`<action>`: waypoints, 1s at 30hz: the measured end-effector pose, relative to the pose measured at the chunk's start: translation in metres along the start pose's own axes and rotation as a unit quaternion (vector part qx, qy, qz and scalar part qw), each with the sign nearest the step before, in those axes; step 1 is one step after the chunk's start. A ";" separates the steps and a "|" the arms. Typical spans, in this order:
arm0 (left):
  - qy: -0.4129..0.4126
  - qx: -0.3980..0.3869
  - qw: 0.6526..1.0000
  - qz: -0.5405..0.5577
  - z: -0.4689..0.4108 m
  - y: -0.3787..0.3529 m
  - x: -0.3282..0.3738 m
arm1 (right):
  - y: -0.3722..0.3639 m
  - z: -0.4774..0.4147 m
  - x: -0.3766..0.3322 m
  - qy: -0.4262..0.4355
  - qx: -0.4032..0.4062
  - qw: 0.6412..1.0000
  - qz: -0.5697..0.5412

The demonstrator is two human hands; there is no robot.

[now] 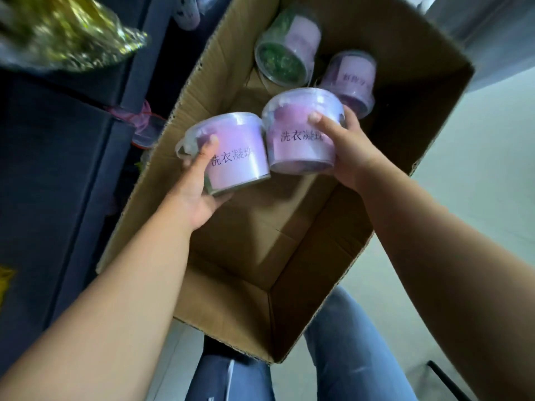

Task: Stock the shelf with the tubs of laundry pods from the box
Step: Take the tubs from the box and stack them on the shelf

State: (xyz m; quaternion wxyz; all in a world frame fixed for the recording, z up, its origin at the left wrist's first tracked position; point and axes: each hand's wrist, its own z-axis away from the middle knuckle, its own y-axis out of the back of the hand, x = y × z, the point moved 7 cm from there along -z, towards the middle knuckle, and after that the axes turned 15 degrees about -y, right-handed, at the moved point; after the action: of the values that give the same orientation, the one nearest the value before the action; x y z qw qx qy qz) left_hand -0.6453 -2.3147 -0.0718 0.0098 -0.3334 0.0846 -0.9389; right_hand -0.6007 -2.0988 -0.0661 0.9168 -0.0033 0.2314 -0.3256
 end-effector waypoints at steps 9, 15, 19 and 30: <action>-0.133 -0.032 0.990 0.017 0.133 -0.039 0.088 | -0.017 0.152 -0.077 0.093 -0.139 0.985 0.039; -0.185 0.011 0.981 0.063 0.248 -0.054 0.110 | -0.028 0.249 -0.101 0.136 -0.184 0.965 0.126; -0.252 0.035 0.961 0.108 0.313 -0.035 0.127 | -0.054 0.304 -0.099 0.144 -0.225 0.951 0.159; -0.417 0.134 0.884 0.166 0.501 0.074 0.159 | -0.182 0.467 -0.045 0.160 -0.384 0.878 0.239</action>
State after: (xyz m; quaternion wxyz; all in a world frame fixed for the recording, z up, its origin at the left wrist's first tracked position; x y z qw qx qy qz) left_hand -0.4578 -2.4754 0.3977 0.2448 -0.6705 0.0005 -0.7004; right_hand -0.5405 -2.2824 0.3982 0.8442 -0.2474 0.4751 0.0219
